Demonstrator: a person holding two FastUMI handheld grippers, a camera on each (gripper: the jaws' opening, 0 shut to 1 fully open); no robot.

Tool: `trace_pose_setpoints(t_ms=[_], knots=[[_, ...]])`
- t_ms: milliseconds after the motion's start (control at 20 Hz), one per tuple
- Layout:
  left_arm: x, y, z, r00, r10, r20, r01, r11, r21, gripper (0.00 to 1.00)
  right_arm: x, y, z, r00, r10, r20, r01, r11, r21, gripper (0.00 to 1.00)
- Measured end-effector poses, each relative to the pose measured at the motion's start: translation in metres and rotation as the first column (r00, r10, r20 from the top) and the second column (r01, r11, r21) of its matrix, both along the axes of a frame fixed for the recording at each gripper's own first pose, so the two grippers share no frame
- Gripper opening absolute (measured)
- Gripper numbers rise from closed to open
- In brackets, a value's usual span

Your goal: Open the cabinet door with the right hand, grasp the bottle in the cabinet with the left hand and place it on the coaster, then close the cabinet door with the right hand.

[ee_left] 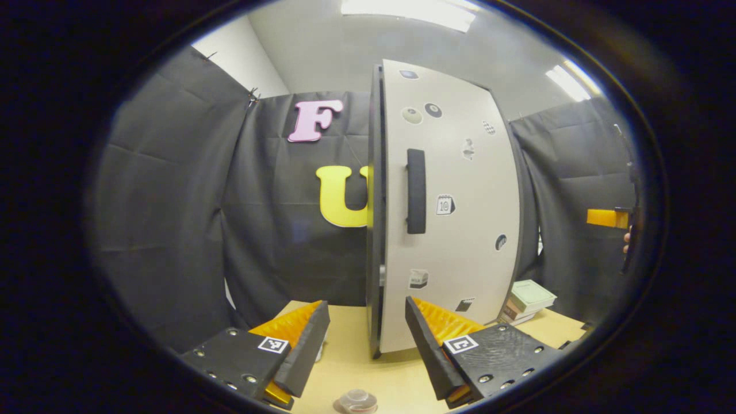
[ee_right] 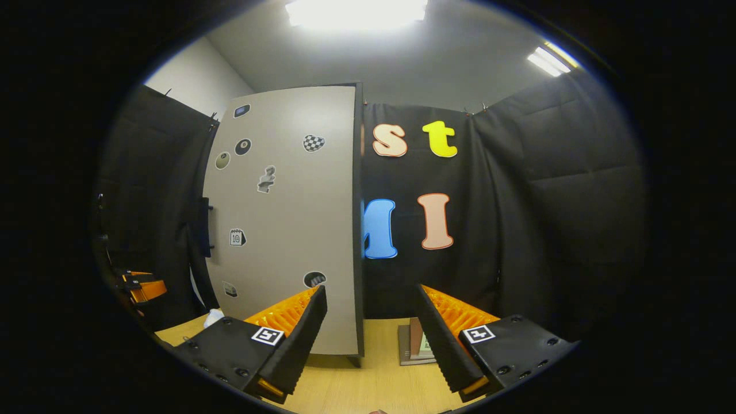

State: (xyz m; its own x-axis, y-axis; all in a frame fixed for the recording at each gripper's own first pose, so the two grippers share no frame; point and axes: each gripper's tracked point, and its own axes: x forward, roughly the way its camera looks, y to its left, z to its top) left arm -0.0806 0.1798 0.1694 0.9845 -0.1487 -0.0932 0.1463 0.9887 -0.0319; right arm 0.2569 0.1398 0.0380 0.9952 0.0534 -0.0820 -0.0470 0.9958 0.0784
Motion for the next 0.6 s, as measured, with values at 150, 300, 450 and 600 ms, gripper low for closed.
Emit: trace_pose_setpoints(t_ms=[150, 300, 450, 600], knots=[[0.002, -0.02, 0.006, 1.0, -0.014, 0.014, 0.014, 1.0, 0.004, 0.8, -0.004, -0.021, -0.016, 0.999, -0.034, -0.021, 0.034, 0.999, 0.006, 0.97], [0.001, -0.029, 0.008, 1.0, -0.022, 0.013, 0.022, 1.0, 0.01, 0.8, -0.005, -0.03, -0.022, 0.998, -0.05, -0.028, 0.051, 0.998, 0.027, 0.97], [-0.002, -0.029, 0.008, 1.0, -0.015, 0.009, 0.015, 1.0, 0.024, 0.82, -0.004, -0.034, -0.024, 0.998, -0.051, -0.026, 0.052, 0.998, 0.045, 0.97], [-0.004, -0.027, 0.009, 1.0, -0.009, 0.008, 0.008, 1.0, 0.029, 0.8, 0.0, -0.031, -0.022, 0.999, -0.037, -0.022, 0.038, 0.998, 0.044, 0.97]])
